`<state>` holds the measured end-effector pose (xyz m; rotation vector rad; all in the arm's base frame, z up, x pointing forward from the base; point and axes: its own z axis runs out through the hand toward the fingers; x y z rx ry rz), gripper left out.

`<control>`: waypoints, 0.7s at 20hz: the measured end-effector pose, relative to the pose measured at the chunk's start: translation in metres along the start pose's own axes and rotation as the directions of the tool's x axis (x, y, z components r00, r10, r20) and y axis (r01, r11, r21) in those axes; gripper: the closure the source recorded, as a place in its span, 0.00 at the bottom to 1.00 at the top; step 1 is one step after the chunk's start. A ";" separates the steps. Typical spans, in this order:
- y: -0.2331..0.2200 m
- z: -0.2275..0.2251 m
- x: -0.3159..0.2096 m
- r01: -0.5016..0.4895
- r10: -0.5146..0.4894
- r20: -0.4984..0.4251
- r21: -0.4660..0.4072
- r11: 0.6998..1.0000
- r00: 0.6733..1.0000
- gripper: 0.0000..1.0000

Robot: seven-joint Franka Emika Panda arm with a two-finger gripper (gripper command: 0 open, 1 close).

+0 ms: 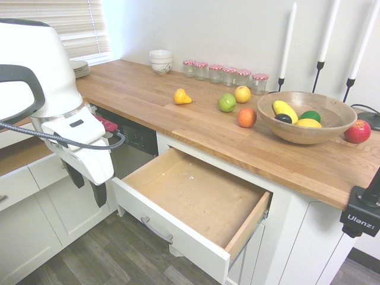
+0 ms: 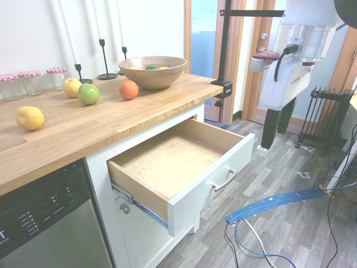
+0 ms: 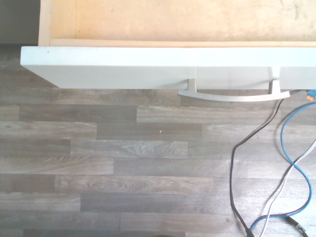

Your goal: Close the drawer

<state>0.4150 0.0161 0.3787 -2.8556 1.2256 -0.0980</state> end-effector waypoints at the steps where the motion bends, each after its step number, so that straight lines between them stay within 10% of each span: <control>1: 0.000 0.000 0.000 0.000 0.000 0.001 -0.001 1.000 1.000 0.00; 14: 0.018 0.055 0.009 -0.012 0.013 0.049 -0.035 0.999 0.999 0.00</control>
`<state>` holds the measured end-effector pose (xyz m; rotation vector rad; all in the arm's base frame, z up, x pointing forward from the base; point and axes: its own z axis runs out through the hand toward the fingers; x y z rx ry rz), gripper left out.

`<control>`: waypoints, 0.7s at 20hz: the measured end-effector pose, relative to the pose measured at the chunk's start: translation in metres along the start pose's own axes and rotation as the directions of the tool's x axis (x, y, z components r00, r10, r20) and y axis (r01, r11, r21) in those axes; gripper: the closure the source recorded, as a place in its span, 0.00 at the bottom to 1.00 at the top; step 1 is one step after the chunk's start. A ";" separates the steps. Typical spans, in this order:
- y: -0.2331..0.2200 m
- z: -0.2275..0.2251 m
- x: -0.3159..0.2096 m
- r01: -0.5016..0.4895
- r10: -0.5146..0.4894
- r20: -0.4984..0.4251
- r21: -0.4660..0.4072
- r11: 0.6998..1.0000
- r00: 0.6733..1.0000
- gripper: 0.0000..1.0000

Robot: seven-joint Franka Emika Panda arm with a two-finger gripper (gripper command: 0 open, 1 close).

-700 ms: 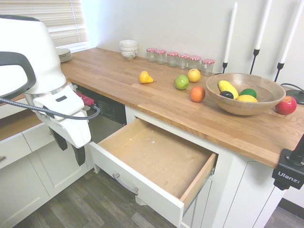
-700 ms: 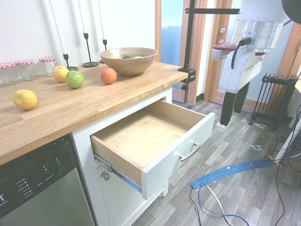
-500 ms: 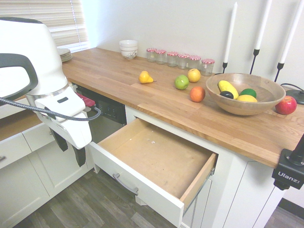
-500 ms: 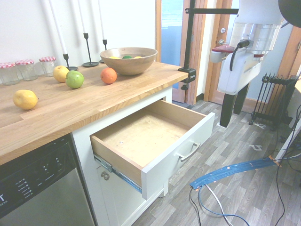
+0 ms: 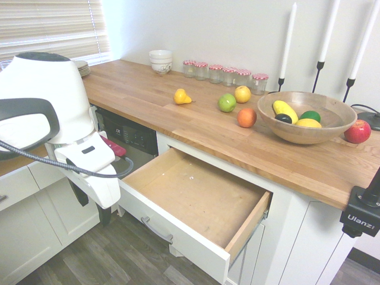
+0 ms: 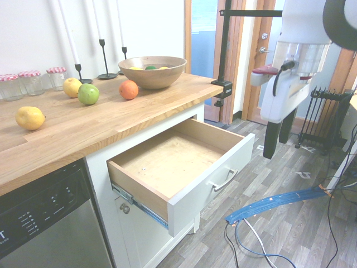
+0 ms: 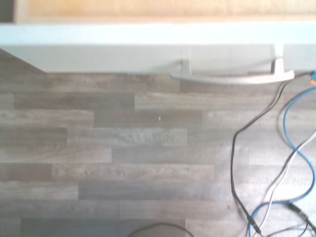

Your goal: Close the drawer

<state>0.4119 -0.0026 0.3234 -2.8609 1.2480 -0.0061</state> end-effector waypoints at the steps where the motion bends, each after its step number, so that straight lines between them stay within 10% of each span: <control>1: 0.003 0.011 0.001 -0.001 0.001 0.006 -0.005 1.000 1.000 0.00; 14: 0.036 0.132 0.023 0.008 -0.004 0.075 -0.046 0.999 0.997 0.00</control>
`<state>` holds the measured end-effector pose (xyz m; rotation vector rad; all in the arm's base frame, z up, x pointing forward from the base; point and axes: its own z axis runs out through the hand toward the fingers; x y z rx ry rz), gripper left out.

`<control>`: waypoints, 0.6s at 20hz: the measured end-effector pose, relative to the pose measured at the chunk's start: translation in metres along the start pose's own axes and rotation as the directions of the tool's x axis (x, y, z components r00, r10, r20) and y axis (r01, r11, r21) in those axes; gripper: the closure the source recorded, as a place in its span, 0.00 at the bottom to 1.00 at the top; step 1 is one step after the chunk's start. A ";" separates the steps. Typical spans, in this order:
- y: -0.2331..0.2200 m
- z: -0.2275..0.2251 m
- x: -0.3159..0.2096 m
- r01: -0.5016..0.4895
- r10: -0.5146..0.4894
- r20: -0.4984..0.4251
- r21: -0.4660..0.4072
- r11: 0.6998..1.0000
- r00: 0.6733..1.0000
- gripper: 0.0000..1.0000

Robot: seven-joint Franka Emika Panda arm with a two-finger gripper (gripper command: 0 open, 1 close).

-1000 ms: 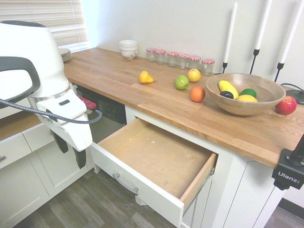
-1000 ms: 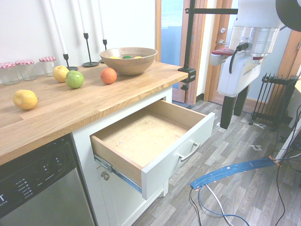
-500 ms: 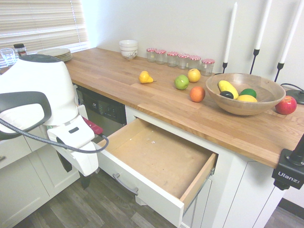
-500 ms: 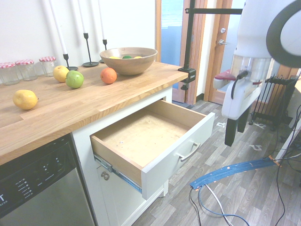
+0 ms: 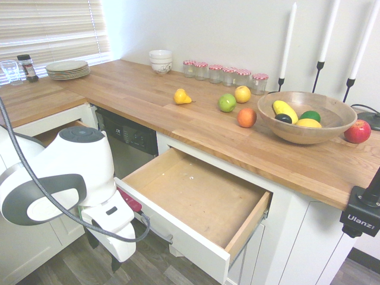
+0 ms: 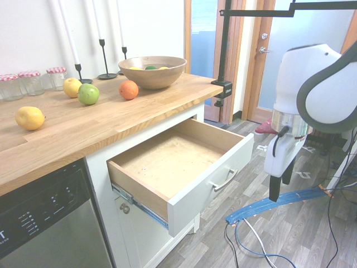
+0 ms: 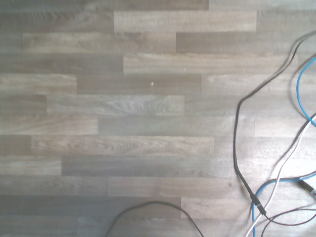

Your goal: Close the drawer

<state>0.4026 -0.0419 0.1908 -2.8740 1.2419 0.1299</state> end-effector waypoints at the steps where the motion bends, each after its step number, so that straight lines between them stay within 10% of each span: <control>1: 0.002 0.008 0.002 0.002 -0.001 0.003 -0.004 1.000 1.000 0.00; 12: -0.008 0.053 0.032 0.051 -0.044 -0.101 0.075 0.996 0.994 0.00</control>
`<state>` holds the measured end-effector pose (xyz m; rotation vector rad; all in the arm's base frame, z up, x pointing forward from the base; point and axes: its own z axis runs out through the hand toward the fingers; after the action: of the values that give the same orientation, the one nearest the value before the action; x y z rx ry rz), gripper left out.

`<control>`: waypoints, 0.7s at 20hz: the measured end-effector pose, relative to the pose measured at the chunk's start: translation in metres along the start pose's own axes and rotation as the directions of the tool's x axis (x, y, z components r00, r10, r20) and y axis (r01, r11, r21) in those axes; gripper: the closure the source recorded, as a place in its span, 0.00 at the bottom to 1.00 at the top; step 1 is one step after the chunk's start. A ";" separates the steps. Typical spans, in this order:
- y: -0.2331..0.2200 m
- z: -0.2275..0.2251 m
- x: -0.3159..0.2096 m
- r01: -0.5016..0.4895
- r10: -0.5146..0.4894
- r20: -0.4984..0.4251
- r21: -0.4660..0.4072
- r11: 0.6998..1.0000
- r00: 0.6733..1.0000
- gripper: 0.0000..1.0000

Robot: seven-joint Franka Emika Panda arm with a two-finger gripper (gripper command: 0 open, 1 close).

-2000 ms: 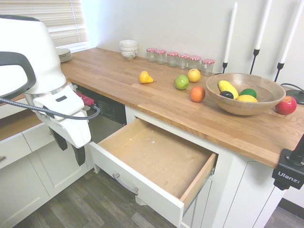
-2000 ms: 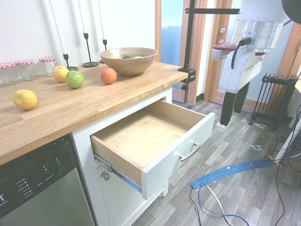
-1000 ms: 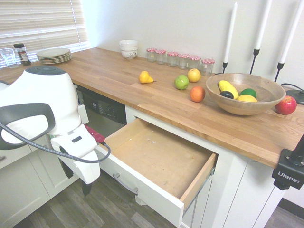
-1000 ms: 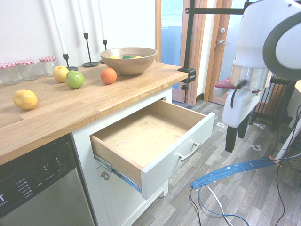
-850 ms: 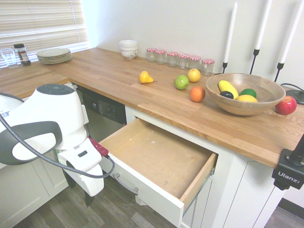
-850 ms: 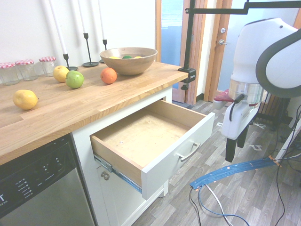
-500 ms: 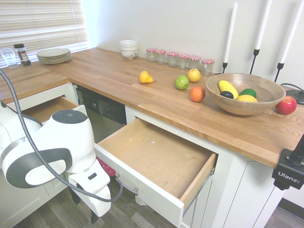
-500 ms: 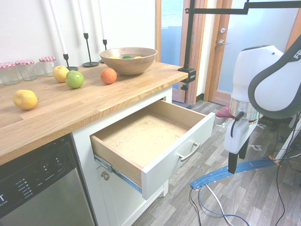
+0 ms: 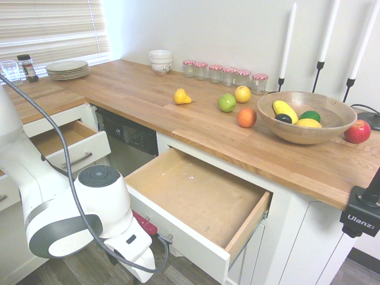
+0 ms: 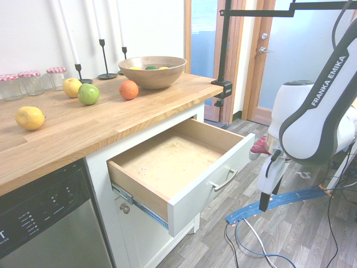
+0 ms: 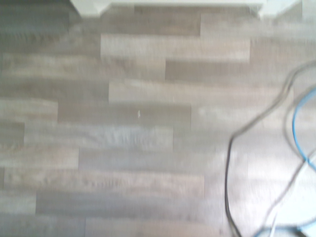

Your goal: Close the drawer

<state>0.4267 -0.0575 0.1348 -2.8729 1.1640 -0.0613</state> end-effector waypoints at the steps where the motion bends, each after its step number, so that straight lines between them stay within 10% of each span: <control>1: -0.002 0.001 0.002 0.004 -0.004 -0.003 0.004 1.000 1.000 0.00; 4: -0.010 0.004 0.011 0.010 -0.010 -0.014 0.014 1.000 1.000 0.00; 5: -0.012 0.004 0.014 0.010 -0.009 -0.017 0.017 1.000 1.000 1.00; 14: -0.030 0.010 0.023 0.024 -0.023 -0.029 0.028 0.999 0.999 1.00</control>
<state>0.4649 -0.0519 0.1273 -2.8701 1.1250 -0.1200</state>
